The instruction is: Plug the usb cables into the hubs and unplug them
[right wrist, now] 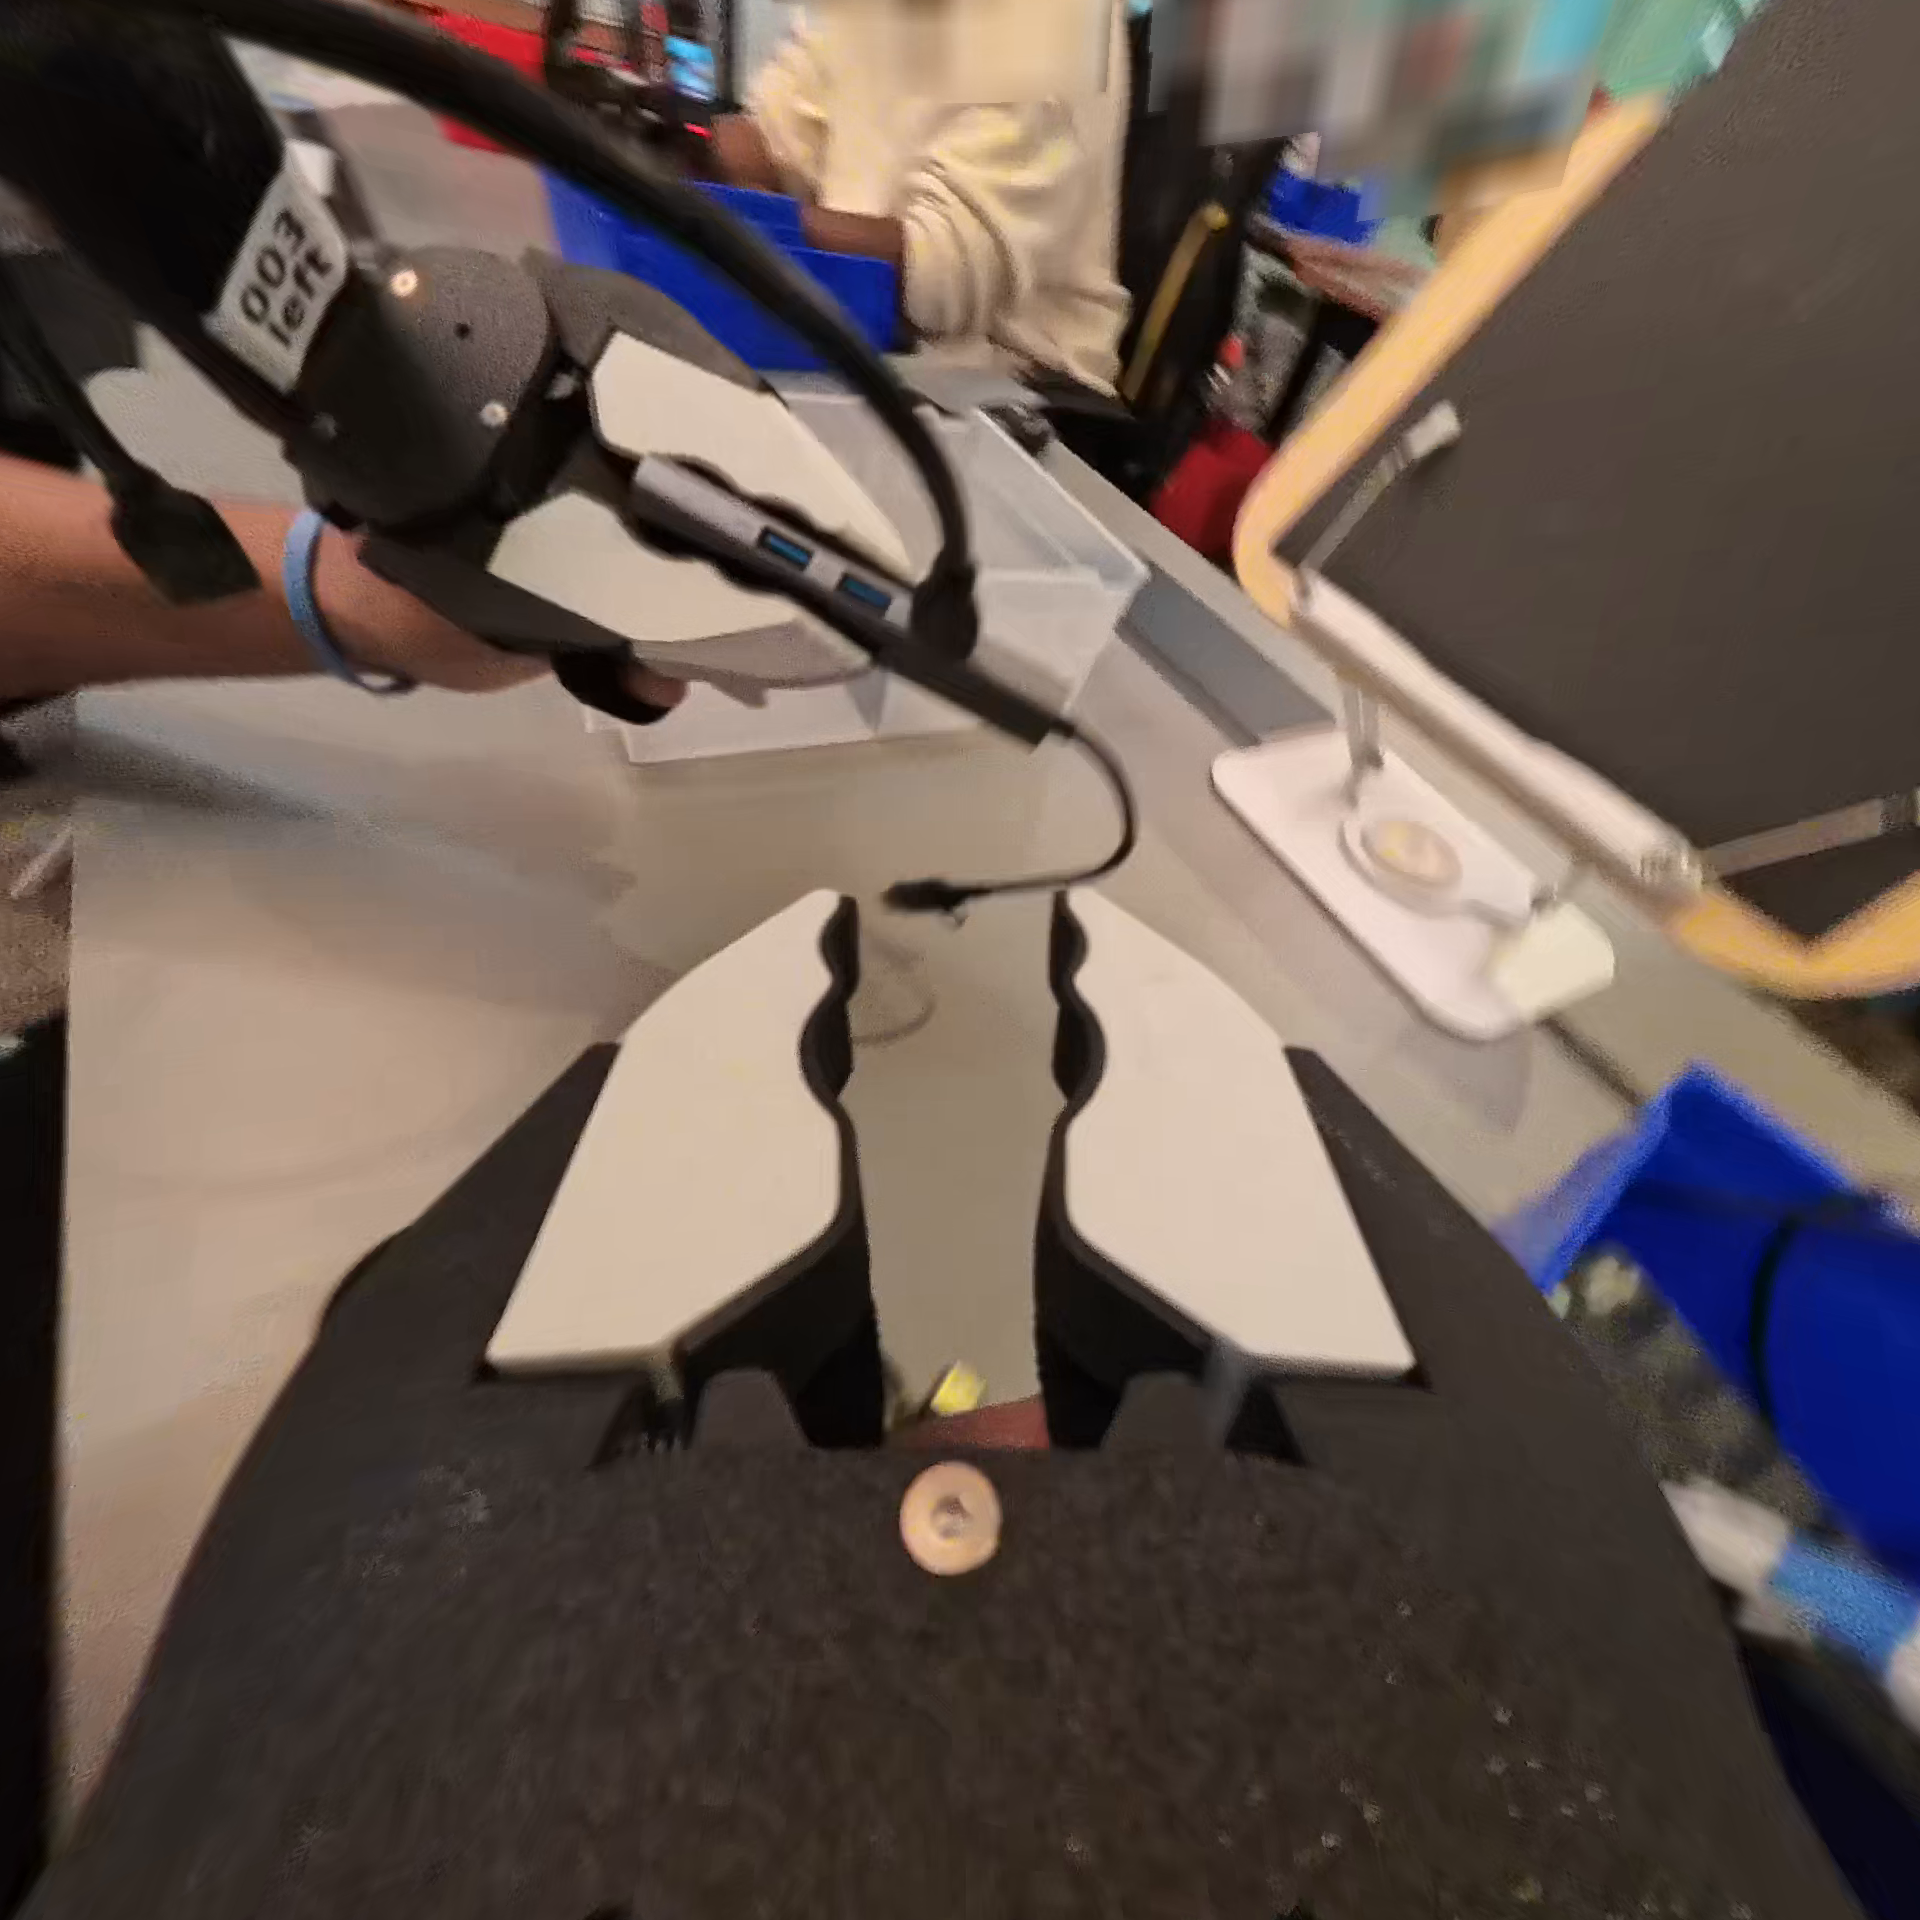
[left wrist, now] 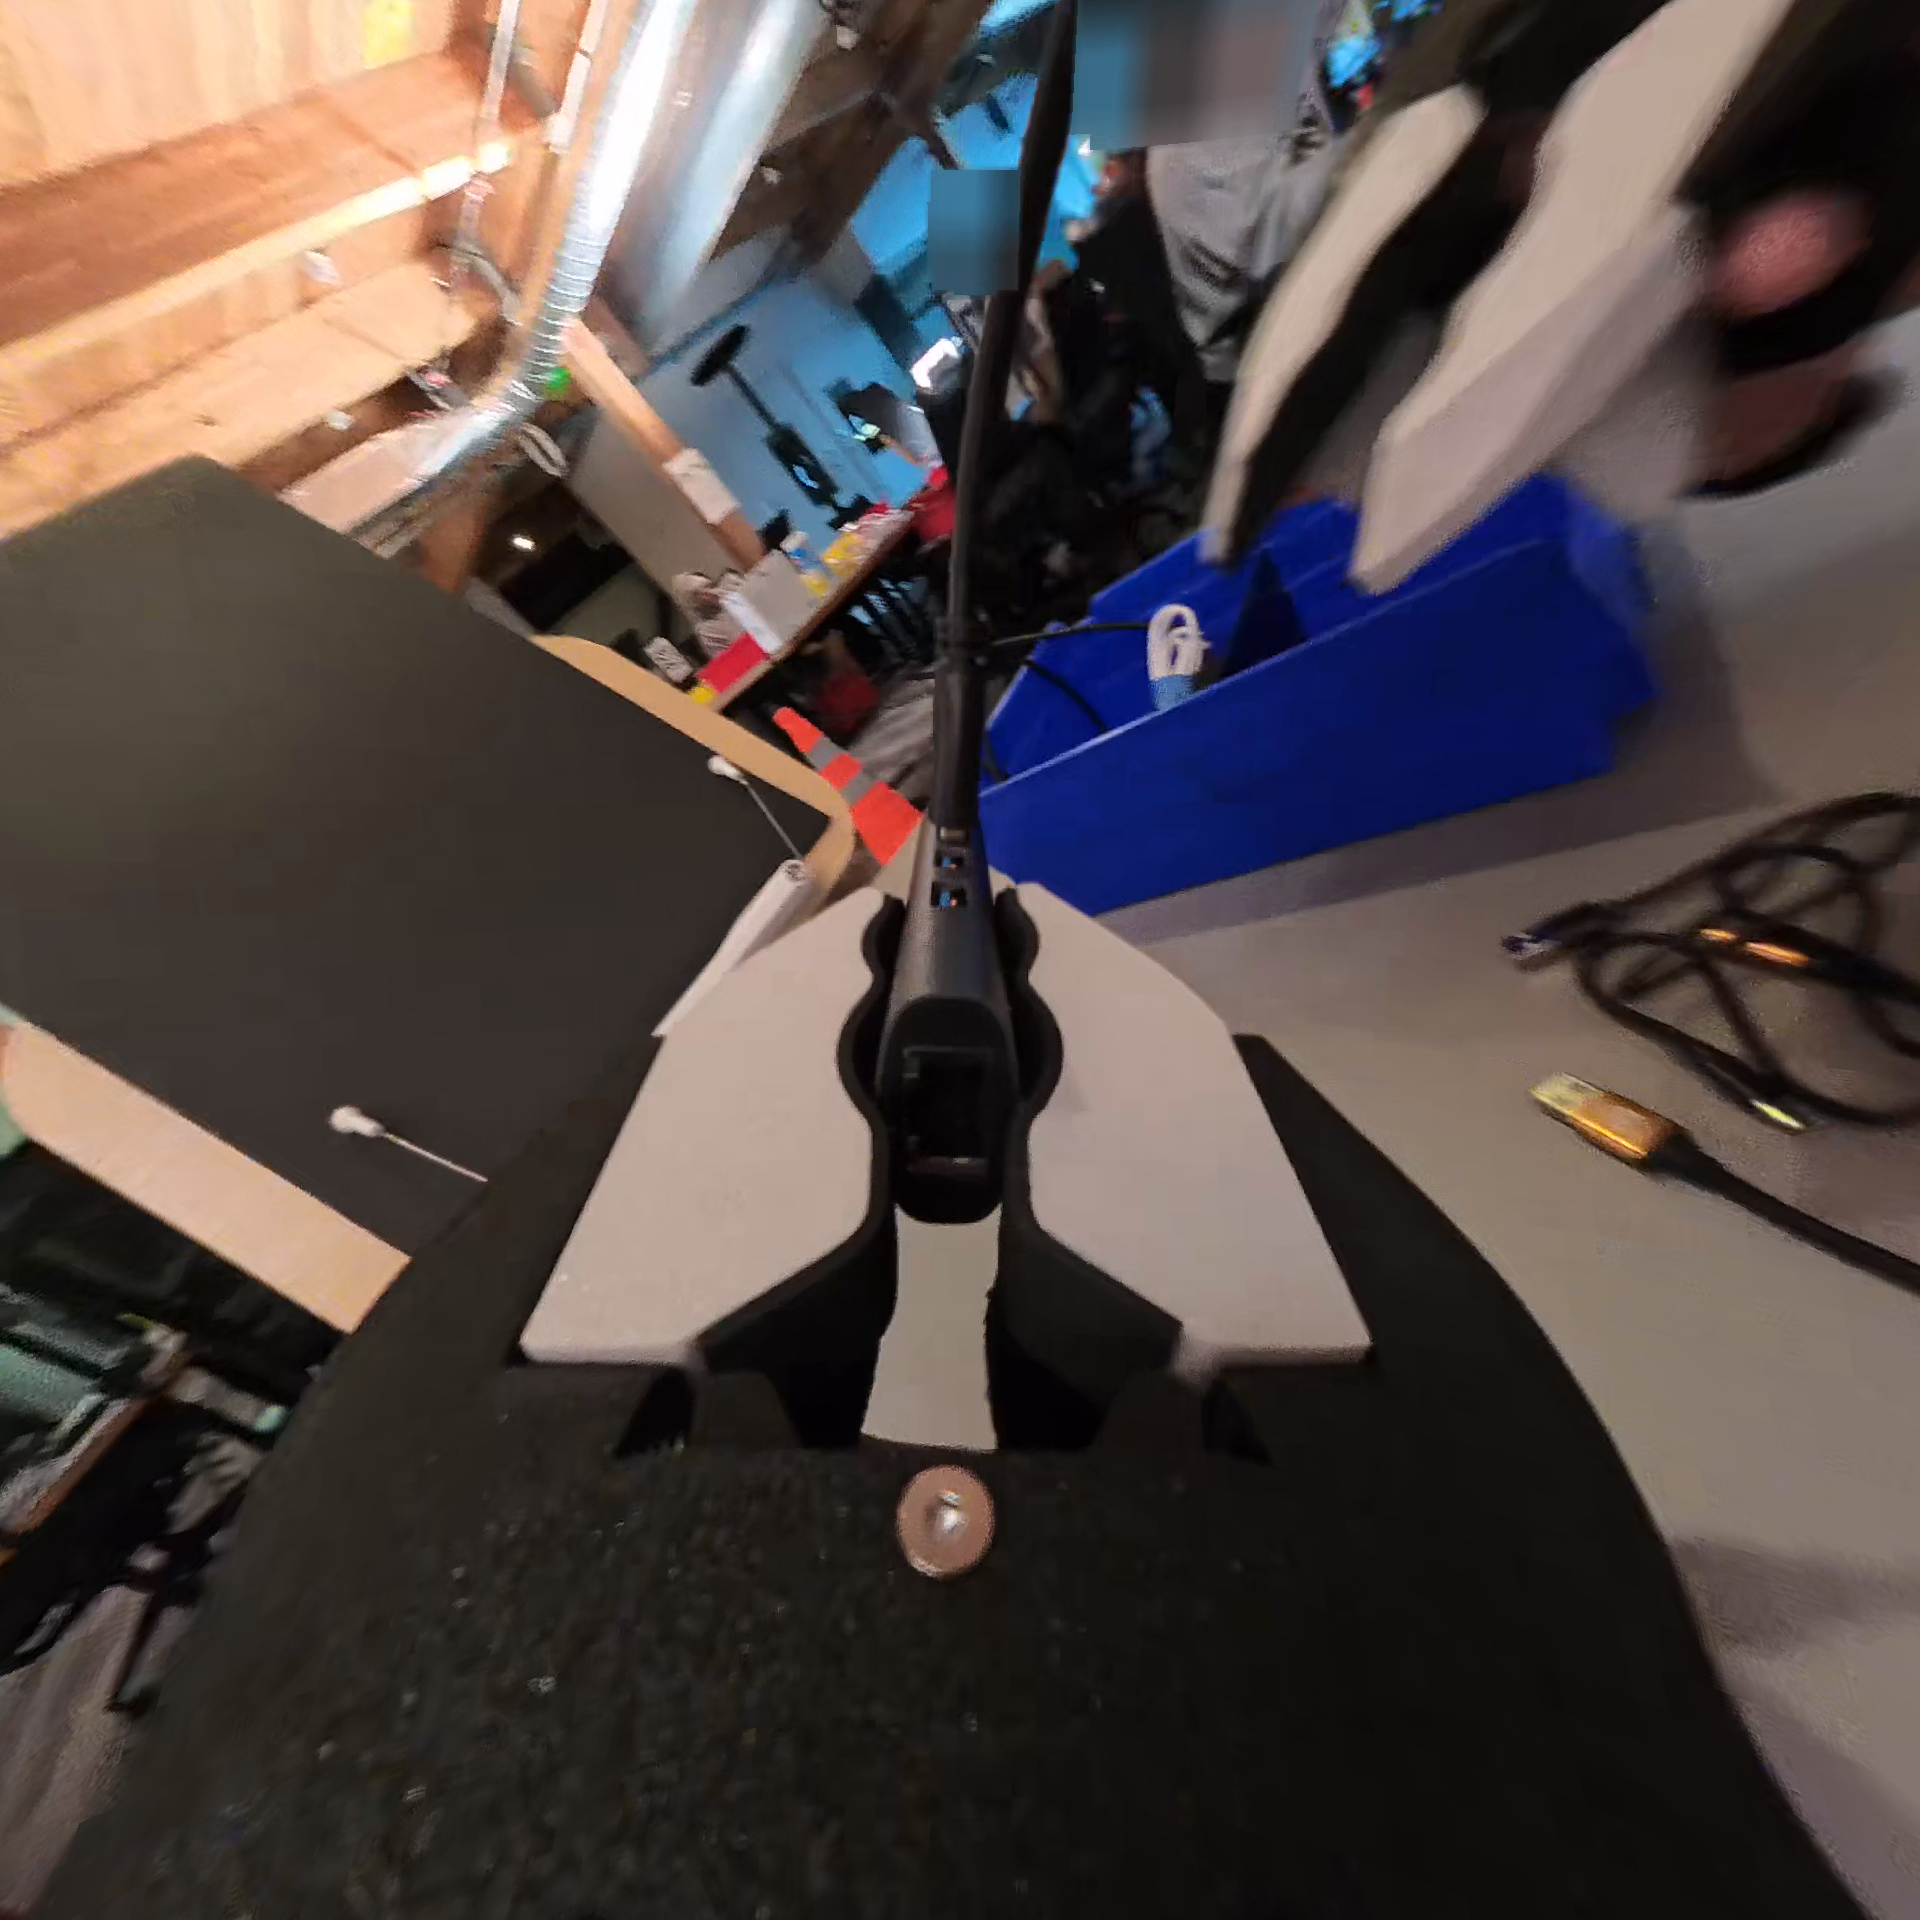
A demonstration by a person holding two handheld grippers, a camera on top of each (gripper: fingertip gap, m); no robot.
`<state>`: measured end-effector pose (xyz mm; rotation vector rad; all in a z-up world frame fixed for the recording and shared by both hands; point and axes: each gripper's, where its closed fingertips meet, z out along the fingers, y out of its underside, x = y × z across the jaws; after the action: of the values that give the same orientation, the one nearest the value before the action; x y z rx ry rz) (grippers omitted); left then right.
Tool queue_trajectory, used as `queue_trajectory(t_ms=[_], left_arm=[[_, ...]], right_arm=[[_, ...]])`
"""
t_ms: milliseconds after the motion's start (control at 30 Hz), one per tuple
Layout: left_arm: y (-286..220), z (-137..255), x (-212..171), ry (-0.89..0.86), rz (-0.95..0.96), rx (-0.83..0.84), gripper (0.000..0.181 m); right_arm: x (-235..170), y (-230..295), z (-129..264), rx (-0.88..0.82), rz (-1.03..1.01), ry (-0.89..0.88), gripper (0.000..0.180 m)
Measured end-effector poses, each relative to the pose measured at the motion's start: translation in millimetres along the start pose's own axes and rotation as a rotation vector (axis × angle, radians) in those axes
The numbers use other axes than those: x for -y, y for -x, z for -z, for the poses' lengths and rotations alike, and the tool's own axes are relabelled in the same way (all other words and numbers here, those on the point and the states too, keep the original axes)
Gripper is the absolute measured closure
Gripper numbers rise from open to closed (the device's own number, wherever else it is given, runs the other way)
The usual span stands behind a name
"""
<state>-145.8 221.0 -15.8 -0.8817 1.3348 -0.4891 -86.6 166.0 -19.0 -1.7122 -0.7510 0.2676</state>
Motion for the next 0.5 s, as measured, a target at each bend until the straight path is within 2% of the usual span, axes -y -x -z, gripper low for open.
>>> queue_trajectory(t_ms=[100, 167, 267, 500], left_arm=[[-5, -27, -10, -0.032, -0.079, 0.066, 0.164], [-13, -41, -20, -0.065, -0.071, 0.038, 0.164], [-20, -48, -31, -0.137, -0.032, 0.013, 0.164], [-37, -38, -44, -0.159, -0.004, -0.064, 0.164]], right_arm=[[-51, 14, 14, -0.118, -0.166, 0.163, 0.145], [-94, 18, 21, -0.205, -0.238, 0.305, 0.146], [-136, 18, 25, -0.319, -0.34, 0.388, 0.149], [-179, 12, 22, -0.411, -0.307, 0.528, 0.156]])
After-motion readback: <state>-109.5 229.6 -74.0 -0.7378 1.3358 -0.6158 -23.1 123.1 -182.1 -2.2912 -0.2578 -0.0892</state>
